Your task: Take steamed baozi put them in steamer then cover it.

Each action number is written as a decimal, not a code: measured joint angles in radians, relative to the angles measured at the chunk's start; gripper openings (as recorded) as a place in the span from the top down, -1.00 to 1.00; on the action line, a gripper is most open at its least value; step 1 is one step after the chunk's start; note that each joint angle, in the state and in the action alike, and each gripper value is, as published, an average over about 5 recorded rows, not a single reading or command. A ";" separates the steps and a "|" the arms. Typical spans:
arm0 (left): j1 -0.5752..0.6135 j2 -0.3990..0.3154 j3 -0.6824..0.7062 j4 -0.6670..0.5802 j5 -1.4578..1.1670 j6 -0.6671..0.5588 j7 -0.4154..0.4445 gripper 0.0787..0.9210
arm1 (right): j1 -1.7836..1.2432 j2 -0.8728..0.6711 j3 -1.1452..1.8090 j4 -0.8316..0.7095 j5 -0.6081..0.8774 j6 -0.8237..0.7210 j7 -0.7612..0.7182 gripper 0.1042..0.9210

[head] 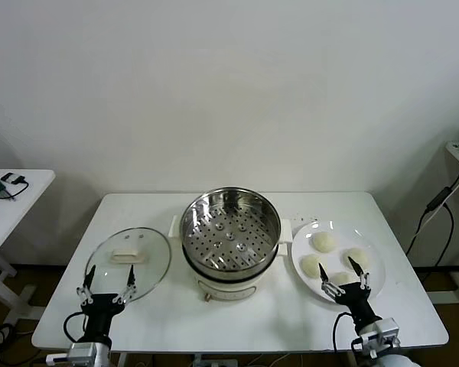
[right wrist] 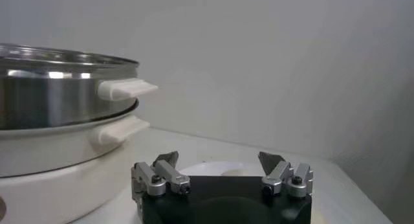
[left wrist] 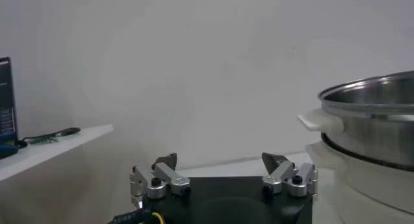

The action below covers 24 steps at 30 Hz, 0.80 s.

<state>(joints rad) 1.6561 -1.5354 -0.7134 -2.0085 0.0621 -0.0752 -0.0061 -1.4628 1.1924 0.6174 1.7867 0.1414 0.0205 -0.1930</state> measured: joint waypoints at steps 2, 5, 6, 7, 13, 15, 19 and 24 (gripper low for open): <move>-0.001 0.000 -0.001 0.000 0.001 0.000 0.000 -0.77 | 0.017 -0.025 -0.005 -0.008 -0.007 -0.013 -0.021 -0.76; -0.002 0.002 -0.002 -0.002 0.004 0.000 -0.001 -0.77 | 0.080 -0.114 -0.026 -0.039 -0.028 -0.056 -0.097 -0.76; -0.001 0.003 -0.003 -0.003 0.005 0.000 -0.001 -0.77 | 0.107 -0.148 -0.039 -0.054 -0.035 -0.069 -0.128 -0.76; -0.001 0.004 -0.003 -0.004 0.006 0.000 -0.001 -0.77 | 0.136 -0.184 -0.054 -0.070 -0.043 -0.082 -0.161 -0.76; 0.006 0.012 0.000 -0.007 0.008 -0.002 -0.003 -0.77 | 0.390 -0.387 -0.224 -0.202 -0.108 -0.122 -0.388 -0.76; 0.006 0.014 0.001 -0.006 0.008 -0.002 -0.004 -0.77 | 0.498 -0.436 -0.310 -0.256 -0.135 -0.124 -0.465 -0.76; 0.003 0.019 0.001 0.000 0.007 -0.001 -0.006 -0.77 | 0.723 -0.502 -0.502 -0.367 -0.186 -0.124 -0.604 -0.76; -0.003 0.021 0.001 0.008 0.007 0.003 -0.009 -0.77 | 0.977 -0.535 -0.742 -0.499 -0.243 -0.113 -0.734 -0.76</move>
<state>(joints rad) 1.6532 -1.5144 -0.7123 -2.0000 0.0693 -0.0719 -0.0155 -0.4862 0.6576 -0.1251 1.2876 -0.1020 -0.0920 -0.9270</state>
